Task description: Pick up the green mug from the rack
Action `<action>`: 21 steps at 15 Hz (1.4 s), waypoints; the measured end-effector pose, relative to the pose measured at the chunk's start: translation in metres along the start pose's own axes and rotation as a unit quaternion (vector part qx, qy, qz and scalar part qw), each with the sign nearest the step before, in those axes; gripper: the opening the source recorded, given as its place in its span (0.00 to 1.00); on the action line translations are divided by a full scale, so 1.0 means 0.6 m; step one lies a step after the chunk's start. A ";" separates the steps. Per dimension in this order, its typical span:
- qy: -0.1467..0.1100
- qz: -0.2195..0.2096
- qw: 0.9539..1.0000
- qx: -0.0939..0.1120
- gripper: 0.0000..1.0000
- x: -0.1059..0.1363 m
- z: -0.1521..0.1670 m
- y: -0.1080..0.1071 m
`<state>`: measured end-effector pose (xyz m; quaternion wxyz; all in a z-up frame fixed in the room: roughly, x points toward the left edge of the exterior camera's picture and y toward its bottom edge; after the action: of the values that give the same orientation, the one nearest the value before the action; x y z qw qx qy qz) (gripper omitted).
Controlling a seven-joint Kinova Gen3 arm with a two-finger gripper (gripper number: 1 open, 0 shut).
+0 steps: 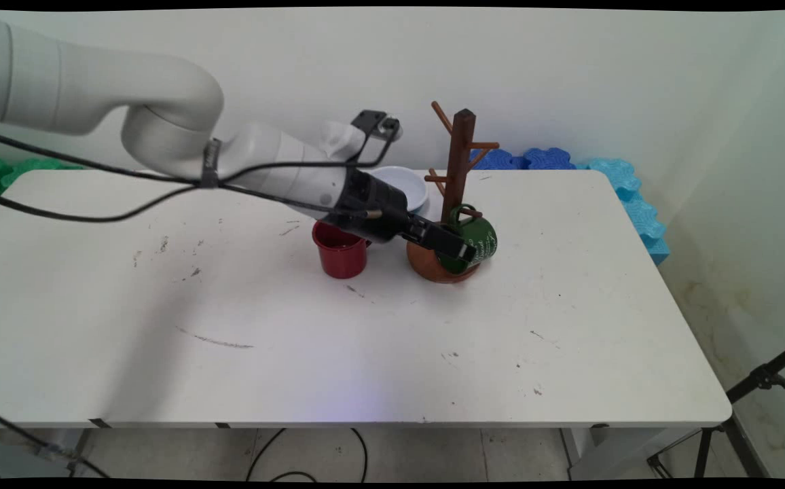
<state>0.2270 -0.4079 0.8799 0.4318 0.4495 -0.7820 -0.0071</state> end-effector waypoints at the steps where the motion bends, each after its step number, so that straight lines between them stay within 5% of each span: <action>1: 0.003 0.003 1.000 0.001 1.00 -0.006 0.009 -0.003; 21: 0.074 0.063 0.995 -0.005 1.00 -0.082 0.103 -0.052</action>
<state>0.2174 -0.4146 0.7956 0.4905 0.3967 -0.7743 0.0499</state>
